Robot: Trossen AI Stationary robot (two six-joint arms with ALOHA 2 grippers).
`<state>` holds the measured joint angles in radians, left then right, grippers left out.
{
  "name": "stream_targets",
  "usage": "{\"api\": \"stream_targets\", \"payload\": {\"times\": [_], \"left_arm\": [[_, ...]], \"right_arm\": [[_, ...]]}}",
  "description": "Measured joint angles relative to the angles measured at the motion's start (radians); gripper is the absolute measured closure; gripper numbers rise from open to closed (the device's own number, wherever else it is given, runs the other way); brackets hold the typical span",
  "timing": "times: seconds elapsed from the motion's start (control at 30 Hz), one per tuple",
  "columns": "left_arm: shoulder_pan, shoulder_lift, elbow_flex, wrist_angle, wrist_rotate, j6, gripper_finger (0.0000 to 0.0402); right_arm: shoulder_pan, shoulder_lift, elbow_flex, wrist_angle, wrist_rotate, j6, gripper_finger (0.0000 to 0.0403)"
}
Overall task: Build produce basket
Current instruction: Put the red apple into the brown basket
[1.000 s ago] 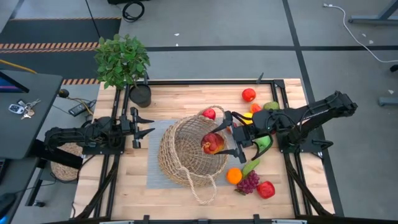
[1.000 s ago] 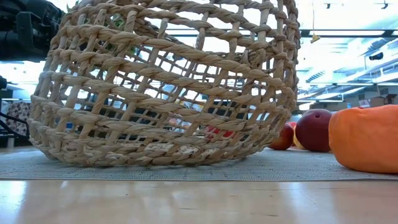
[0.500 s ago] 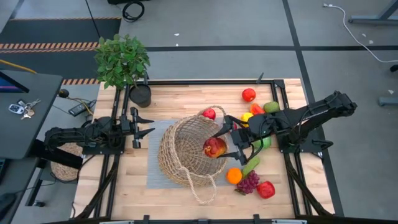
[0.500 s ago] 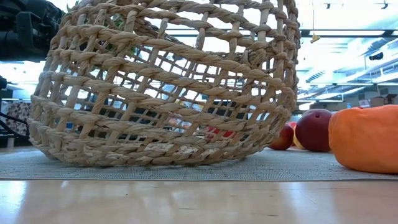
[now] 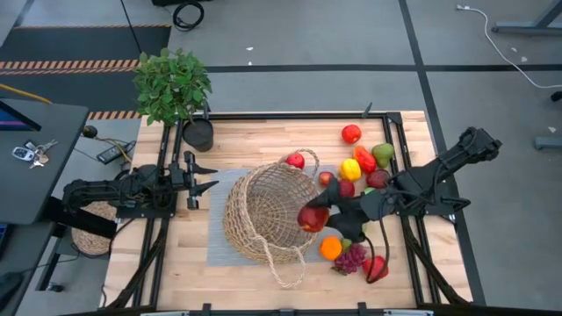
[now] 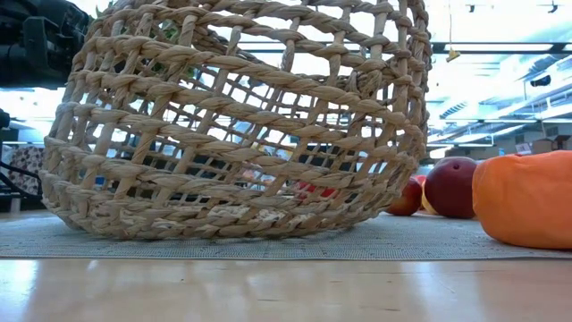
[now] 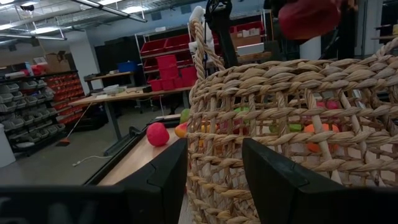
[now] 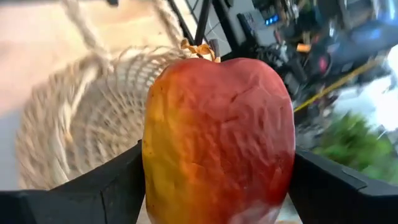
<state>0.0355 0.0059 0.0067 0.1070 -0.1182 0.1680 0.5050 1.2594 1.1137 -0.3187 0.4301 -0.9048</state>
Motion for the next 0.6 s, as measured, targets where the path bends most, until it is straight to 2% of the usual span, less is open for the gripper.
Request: {"api": "stream_targets", "payload": {"times": [0.27,0.47,0.6], "left_arm": [[0.0,0.0,0.0,0.0,0.0,0.0,0.0241],[0.0,0.0,0.0,0.0,0.0,0.0,0.0241],[0.0,0.0,0.0,0.0,0.0,0.0,0.0241]], "right_arm": [[0.006,0.0,0.0,0.002,0.001,-0.33,0.0068],[0.018,0.0,0.0,0.003,0.076,-0.627,0.0053],[0.018,0.0,0.0,0.001,0.076,-0.829,0.0048]]}}
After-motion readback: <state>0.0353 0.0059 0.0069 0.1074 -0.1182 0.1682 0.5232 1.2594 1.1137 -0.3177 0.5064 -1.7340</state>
